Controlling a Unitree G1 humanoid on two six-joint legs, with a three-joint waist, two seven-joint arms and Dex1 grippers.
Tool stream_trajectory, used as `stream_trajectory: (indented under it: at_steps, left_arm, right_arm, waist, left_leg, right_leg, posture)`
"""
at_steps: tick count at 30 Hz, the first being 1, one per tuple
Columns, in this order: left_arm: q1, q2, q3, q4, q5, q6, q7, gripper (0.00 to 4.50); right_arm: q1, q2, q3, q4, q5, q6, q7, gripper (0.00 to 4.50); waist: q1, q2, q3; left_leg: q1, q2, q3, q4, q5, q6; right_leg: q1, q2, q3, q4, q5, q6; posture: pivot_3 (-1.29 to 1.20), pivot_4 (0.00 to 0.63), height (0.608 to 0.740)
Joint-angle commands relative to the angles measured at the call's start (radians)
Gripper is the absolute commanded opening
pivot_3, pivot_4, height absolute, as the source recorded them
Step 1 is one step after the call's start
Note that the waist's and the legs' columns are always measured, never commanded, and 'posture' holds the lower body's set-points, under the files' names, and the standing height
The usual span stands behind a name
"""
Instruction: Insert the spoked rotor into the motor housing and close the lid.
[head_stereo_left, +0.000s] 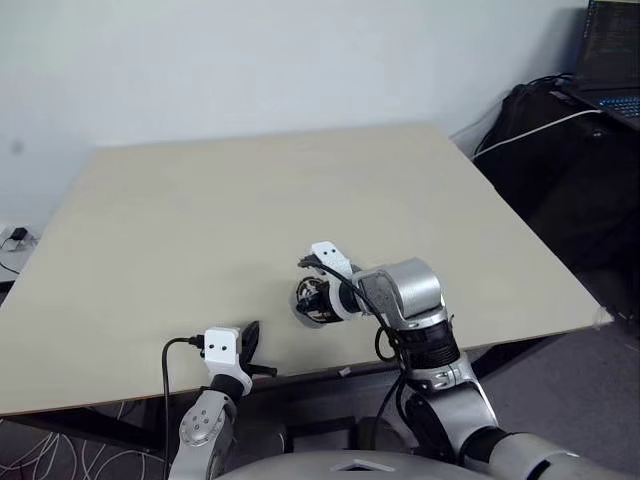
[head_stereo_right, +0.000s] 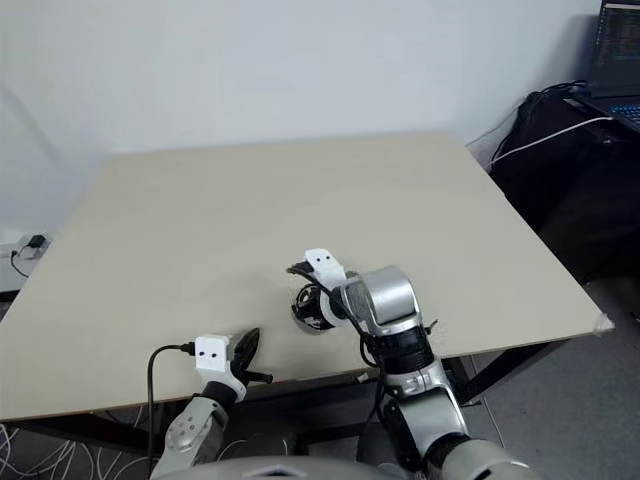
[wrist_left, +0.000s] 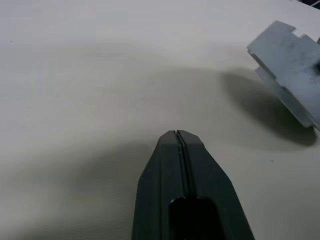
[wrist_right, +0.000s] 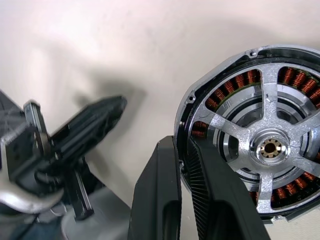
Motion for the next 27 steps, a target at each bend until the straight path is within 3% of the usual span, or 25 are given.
stream_trajectory:
  at_steps: [1, 17, 27]
  left_arm:
    - [-0.007, -0.002, -0.007, -0.045, -0.004, -0.007, -0.004, 0.00]
    - [-0.004, 0.003, -0.006, -0.049, -0.009, 0.000, -0.006, 0.00]
    - [-0.003, 0.005, -0.007, -0.055, -0.011, 0.009, -0.008, 0.00]
  right_arm:
    - [-0.046, 0.044, -0.034, 0.022, 0.027, 0.010, -0.076, 0.02]
    - [-0.116, 0.221, -0.144, 0.168, 0.202, -0.123, -0.242, 0.02]
    - [-0.115, 0.245, -0.151, 0.144, 0.341, -0.141, -0.303, 3.27]
  waist:
    - [-0.007, 0.000, 0.000]
    - [-0.012, 0.003, -0.008]
    - [-0.019, 0.004, -0.008]
  left_leg:
    - [0.000, 0.000, 0.000, 0.000, 0.000, -0.001]
    - [0.003, 0.000, -0.001, 0.001, 0.004, 0.000]
    - [0.003, 0.000, -0.001, 0.000, 0.004, 0.000]
  right_leg:
    - [0.000, 0.000, 0.000, 0.001, 0.000, 0.000]
    - [0.001, 0.000, -0.001, 0.006, -0.001, -0.002]
    - [0.001, 0.000, -0.001, 0.006, -0.001, -0.002]
  posture:
    - [0.00, 0.000, 0.740]
    - [0.00, 0.000, 0.740]
    - [0.00, 0.000, 0.740]
